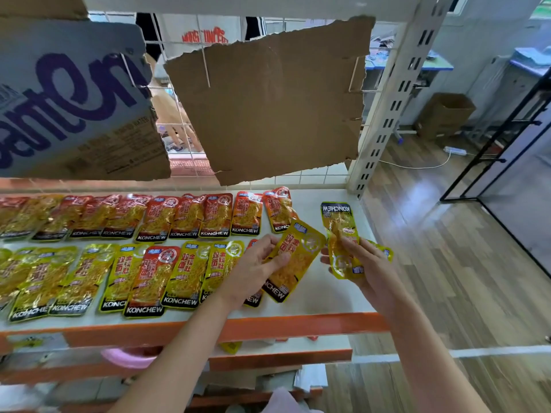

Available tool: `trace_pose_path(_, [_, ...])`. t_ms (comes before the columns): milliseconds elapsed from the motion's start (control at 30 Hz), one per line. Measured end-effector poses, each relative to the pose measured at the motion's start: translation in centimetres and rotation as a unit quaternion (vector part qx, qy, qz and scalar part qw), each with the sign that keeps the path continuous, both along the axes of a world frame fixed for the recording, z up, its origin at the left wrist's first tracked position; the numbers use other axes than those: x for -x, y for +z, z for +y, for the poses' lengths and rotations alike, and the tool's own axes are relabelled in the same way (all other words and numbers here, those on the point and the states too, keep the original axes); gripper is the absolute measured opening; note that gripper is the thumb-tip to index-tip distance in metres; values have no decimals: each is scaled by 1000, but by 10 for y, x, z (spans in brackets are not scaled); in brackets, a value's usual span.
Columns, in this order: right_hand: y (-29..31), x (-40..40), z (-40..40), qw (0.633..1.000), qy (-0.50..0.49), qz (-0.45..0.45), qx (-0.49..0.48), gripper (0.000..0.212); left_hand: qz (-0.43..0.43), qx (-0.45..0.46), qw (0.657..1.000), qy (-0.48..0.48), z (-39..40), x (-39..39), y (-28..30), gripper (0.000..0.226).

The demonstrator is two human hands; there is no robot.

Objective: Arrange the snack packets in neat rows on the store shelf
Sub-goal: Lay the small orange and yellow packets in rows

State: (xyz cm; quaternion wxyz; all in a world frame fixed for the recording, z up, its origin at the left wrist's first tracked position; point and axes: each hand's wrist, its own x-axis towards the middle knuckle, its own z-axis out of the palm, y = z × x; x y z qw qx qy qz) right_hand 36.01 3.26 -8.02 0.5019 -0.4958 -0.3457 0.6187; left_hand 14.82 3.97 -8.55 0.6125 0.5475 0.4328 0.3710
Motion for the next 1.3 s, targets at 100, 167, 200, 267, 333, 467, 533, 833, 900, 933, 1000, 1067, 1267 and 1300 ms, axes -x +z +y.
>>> trace_pose_path(100, [2,7,-3,999,3,39,1,22,36,5,999,-8,-2,-1,0,23])
trace_pose_path(167, [1,11,-5,1000,4,27,-1,24,59,10,998,-22,-4,0,-1,37])
trace_pose_path(200, [0,13,-6,1000,3,18,-6,25,66,10,997,-25,-6,0,0,42])
trace_pose_path(267, [-2,15,-8,1000,-3,11,-17,25,71,-4,997,-13,-8,2,2,46])
trace_pose_path(333, [-4,16,-9,999,-9,19,-26,24,73,-18,997,-1,-9,5,2,43])
trace_pose_path(467, [-5,20,-10,999,-7,29,-35,23,87,1,996,-24,-10,8,-4,29])
trace_pose_path(533, [-5,22,-9,999,-1,34,-31,20,79,7,996,-30,-12,6,-6,19])
trace_pose_path(833, [-36,16,-5,969,-46,-244,10,16,162,1,983,91,1,-11,-8,47])
trace_pose_path(900, [-37,15,-5,951,-42,-306,13,10,210,-25,973,93,4,-16,-8,63])
trace_pose_path(933, [-36,14,-5,941,-36,-337,16,9,237,-39,967,90,5,-18,-9,72])
trace_pose_path(1000, [-34,15,-5,926,-24,-377,17,16,295,-68,950,78,6,-21,-12,82])
trace_pose_path(1067, [-34,12,-4,917,-20,-398,19,22,326,-83,940,59,6,-22,-13,83])
trace_pose_path(1267, [-34,2,-2,924,-21,-380,27,32,336,-81,937,45,5,-17,-12,75])
trace_pose_path(1300, [-33,0,-1,923,-29,-383,18,32,331,-85,939,43,5,-16,-12,74])
